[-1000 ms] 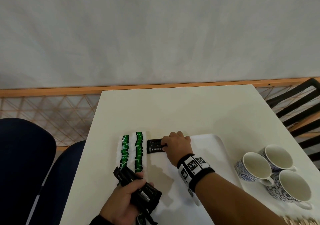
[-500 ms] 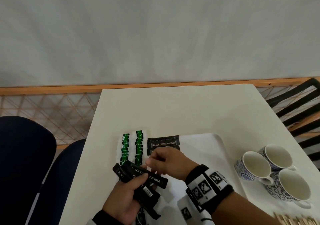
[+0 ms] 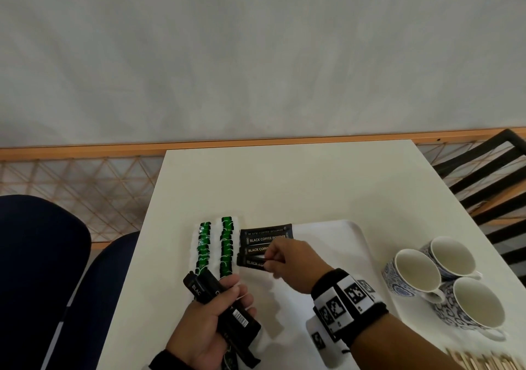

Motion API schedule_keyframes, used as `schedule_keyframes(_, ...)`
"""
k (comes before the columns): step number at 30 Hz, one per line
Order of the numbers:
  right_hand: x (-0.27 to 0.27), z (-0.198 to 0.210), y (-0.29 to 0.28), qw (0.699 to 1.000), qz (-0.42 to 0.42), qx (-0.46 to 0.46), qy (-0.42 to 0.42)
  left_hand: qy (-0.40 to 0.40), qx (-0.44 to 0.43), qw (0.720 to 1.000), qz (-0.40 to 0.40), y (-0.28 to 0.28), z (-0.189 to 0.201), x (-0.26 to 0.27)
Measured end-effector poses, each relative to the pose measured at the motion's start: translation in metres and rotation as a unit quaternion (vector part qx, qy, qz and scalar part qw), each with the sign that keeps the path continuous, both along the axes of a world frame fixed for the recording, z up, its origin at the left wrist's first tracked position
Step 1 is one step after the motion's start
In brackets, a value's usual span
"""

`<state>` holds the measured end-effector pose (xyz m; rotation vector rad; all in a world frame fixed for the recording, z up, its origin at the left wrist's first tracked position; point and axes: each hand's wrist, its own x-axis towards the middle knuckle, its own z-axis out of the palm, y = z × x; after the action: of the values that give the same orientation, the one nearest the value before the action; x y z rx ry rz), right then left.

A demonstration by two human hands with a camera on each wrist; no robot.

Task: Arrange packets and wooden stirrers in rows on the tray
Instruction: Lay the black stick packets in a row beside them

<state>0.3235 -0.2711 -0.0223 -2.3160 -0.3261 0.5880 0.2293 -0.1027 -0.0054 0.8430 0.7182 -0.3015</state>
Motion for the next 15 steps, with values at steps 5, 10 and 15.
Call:
schedule_keyframes(5,0.014,-0.018,0.003,0.993,-0.033,-0.103,-0.039,0.002,-0.023,1.0,-0.003,0.003,-0.004,-0.002)
schedule_keyframes(10,0.019,-0.027,0.014,0.98,-0.025,-0.166,-0.108,-0.001,-0.025,1.0,-0.002,0.003,-0.005,-0.001)
schedule_keyframes(15,0.021,-0.03,0.017,0.968,0.002,-0.205,-0.145,0.009,-0.019,1.0,0.004,0.006,-0.009,-0.002)
